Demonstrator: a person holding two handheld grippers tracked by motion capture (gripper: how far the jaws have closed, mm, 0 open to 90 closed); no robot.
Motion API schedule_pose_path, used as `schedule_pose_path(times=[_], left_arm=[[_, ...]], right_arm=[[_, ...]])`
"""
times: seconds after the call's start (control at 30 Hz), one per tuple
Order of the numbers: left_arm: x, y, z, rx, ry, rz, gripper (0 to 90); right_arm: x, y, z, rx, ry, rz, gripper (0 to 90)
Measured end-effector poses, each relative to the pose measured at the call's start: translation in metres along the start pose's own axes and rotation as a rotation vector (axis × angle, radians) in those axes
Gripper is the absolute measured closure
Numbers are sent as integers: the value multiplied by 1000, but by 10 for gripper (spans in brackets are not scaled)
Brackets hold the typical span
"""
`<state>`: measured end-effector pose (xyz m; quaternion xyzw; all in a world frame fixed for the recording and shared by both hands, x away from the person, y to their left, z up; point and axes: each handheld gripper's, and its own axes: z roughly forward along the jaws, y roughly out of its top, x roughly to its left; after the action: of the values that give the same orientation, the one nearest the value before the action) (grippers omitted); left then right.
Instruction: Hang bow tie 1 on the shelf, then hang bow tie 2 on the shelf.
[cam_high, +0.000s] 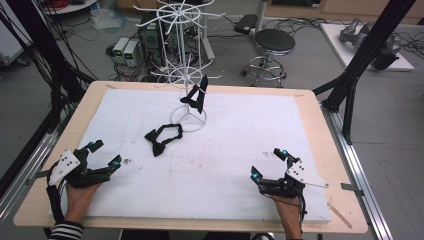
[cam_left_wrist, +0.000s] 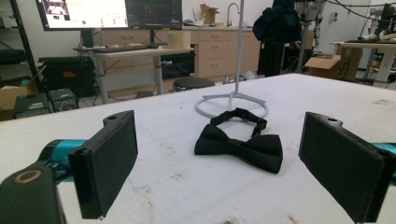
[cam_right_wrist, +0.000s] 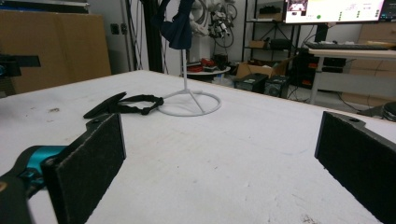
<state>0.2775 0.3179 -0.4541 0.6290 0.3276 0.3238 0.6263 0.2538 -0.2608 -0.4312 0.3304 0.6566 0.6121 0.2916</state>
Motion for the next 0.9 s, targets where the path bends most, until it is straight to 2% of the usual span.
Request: schedule_pose_path(times=[0.07,0.13,0.37,0.63,0.8,0.9], left_arm=[[0,0,0,0,0,-2,121],[0,0,0,2,0,-1,121],[2,3,2,21,-8,-8,121],[5,28,7,43,-17,13,121],[7,45,13,93,-39,22,121],[11,52,20,159,-67,31,121]], right_arm=[[-1,0,0,2,-1,-20,10],[0,-1,-1,3,-1,-4,10],[-2,-3,-2,1,-14,-5,10],[-2,-7,-1,12,-13,-7,10],[-3,-8,-2,6,-12,-7,10],[-3,-9,-3,4,-11,-4,10]])
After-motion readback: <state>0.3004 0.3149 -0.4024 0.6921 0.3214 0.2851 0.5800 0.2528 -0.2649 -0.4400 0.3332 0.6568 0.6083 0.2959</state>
